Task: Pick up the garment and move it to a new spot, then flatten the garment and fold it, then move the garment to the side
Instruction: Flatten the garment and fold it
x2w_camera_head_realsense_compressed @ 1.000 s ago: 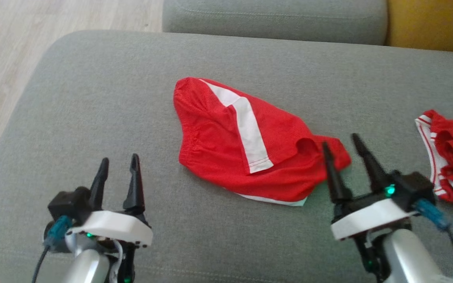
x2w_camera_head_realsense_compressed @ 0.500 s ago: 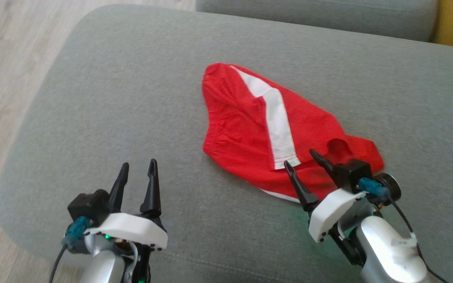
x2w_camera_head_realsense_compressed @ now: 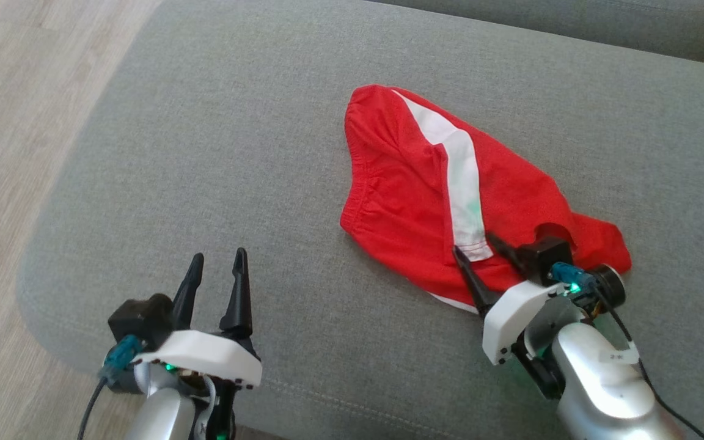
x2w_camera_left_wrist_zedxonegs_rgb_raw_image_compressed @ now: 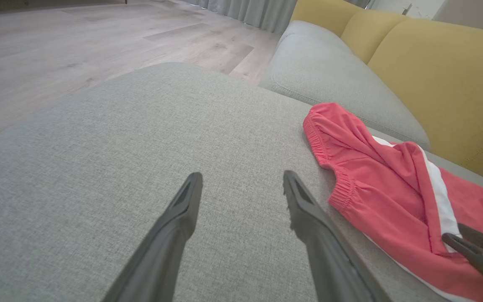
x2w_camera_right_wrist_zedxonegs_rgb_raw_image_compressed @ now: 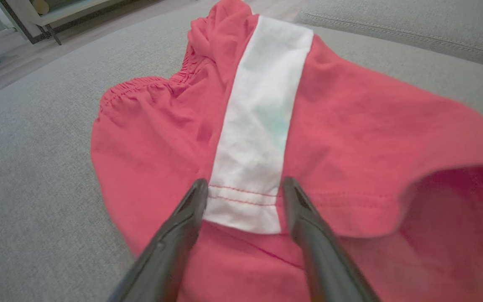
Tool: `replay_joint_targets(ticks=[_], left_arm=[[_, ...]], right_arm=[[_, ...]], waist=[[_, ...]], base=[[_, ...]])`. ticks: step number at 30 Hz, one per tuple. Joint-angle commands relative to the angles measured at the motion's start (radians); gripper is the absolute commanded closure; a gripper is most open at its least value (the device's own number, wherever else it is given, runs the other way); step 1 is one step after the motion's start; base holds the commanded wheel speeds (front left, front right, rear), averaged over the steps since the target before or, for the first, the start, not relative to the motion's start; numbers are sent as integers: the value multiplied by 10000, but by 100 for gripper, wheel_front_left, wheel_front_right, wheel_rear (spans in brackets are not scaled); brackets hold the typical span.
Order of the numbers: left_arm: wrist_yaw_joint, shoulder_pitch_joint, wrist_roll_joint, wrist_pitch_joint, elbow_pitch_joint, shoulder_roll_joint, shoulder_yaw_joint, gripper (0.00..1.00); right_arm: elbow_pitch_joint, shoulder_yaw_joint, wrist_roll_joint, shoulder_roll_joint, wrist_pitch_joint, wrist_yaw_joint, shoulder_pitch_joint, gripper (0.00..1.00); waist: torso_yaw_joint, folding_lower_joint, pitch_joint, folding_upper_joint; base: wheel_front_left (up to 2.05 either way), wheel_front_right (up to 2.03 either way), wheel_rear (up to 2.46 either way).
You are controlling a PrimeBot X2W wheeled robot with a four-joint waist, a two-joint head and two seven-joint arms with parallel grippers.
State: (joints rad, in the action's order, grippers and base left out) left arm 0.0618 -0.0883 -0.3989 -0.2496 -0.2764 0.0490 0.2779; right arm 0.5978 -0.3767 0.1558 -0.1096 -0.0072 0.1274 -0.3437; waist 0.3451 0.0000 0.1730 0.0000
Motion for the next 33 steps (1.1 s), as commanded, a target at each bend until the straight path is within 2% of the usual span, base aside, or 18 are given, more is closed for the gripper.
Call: replay_joint_targets(ticks=[1, 11, 16, 20, 25, 29, 33], left_arm=[[46, -418, -44, -122, 313, 15, -275, 0], [75, -514, -29, -122, 301, 14, -469, 0], [11, -505, 34, -122, 296, 13, -629, 0], [-93, -545, 195, -122, 250, 13, -843, 0], [-280, -671, 430, -122, 132, 13, -1121, 0], [-461, -834, 569, -122, 3, 13, -1337, 0], [-840, -1136, 612, -122, -393, 14, -1282, 0]], right_arm=[[-216, -206, 8, 135, -114, 33, -381, 100], [-290, -461, 282, -63, -580, 33, -581, 100], [-983, -975, 326, -538, -607, 33, -370, 100], [-2116, -1834, 629, -1526, -226, 33, 82, 100], [-3779, -2714, 1412, -3546, 702, 33, 948, 100], [-4496, -2212, 1847, -4657, 1176, 33, 1558, 100], [-4765, -1674, 1791, -4998, 1198, 33, 1801, 100]], waist=[[-26, 0, -13, 0], [-608, 0, -244, 0], [-1110, 0, -492, 0], [-1622, 0, -682, 0], [-2270, 0, -904, 0], [-2722, 0, -932, 0], [-3006, 0, -754, 0]], base=[[0, 0, 0], [0, 0, 0], [0, 0, 0], [0, 0, 0], [0, 0, 0], [0, 0, 0], [0, 0, 0]])
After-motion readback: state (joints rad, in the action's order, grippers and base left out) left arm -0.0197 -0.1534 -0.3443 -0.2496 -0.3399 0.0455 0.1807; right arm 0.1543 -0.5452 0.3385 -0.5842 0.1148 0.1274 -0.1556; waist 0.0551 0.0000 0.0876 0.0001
